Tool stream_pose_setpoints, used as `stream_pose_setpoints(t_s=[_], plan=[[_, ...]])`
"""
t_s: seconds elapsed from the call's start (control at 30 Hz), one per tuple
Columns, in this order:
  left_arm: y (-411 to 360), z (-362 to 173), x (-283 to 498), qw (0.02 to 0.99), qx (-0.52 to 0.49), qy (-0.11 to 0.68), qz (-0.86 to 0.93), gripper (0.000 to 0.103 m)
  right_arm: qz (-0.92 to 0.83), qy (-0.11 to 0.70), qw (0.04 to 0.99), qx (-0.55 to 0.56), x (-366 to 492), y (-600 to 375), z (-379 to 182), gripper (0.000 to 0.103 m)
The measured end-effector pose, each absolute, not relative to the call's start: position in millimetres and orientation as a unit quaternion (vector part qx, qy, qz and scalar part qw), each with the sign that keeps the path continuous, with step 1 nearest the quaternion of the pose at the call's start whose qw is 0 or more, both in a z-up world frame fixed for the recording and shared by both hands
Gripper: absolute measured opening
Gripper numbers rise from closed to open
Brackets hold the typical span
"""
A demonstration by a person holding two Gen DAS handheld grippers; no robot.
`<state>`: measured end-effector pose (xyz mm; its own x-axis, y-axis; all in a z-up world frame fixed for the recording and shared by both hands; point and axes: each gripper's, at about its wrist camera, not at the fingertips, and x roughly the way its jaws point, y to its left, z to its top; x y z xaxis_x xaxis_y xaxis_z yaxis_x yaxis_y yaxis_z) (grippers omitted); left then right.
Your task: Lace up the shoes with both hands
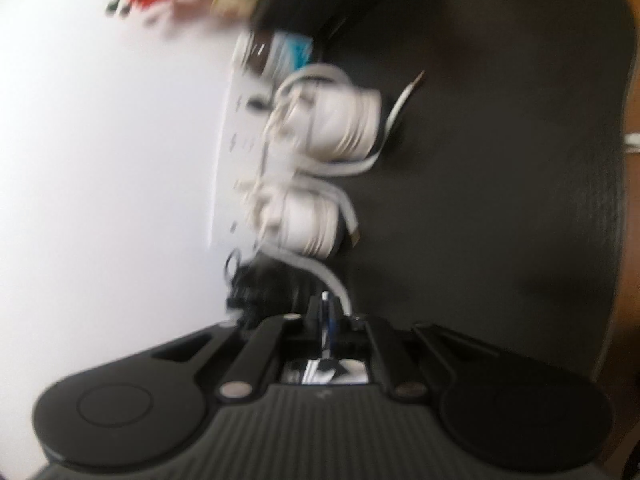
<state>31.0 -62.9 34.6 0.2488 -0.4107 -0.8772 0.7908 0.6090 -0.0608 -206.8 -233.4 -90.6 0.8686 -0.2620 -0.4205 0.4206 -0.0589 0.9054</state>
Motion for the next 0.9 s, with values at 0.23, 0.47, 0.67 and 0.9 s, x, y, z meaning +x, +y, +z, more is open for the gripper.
stream_pose_setpoints(t_s=[0.23, 0.47, 0.67, 0.9], plan=[[-41.1, 50.0, 41.1, 0.78, 0.134, 0.458, -0.406, 0.049, -0.279, 0.051, 0.689, 0.667, -228.8, -237.6, -87.3, 0.001], [-16.1, 80.4, 29.3, 0.803, 0.124, 0.414, -0.411, 0.049, -0.185, 0.097, 0.734, 0.646, -214.4, -236.0, -67.7, 0.015], [-18.0, 77.6, -10.0, 0.792, 0.228, 0.375, -0.424, 0.053, -0.141, 0.146, 0.749, 0.631, -182.3, -220.5, -64.5, 0.033], [-18.9, 54.5, -17.2, 0.786, 0.269, 0.372, -0.415, 0.055, -0.137, 0.167, 0.742, 0.635, -176.4, -219.1, -65.5, 0.033]])
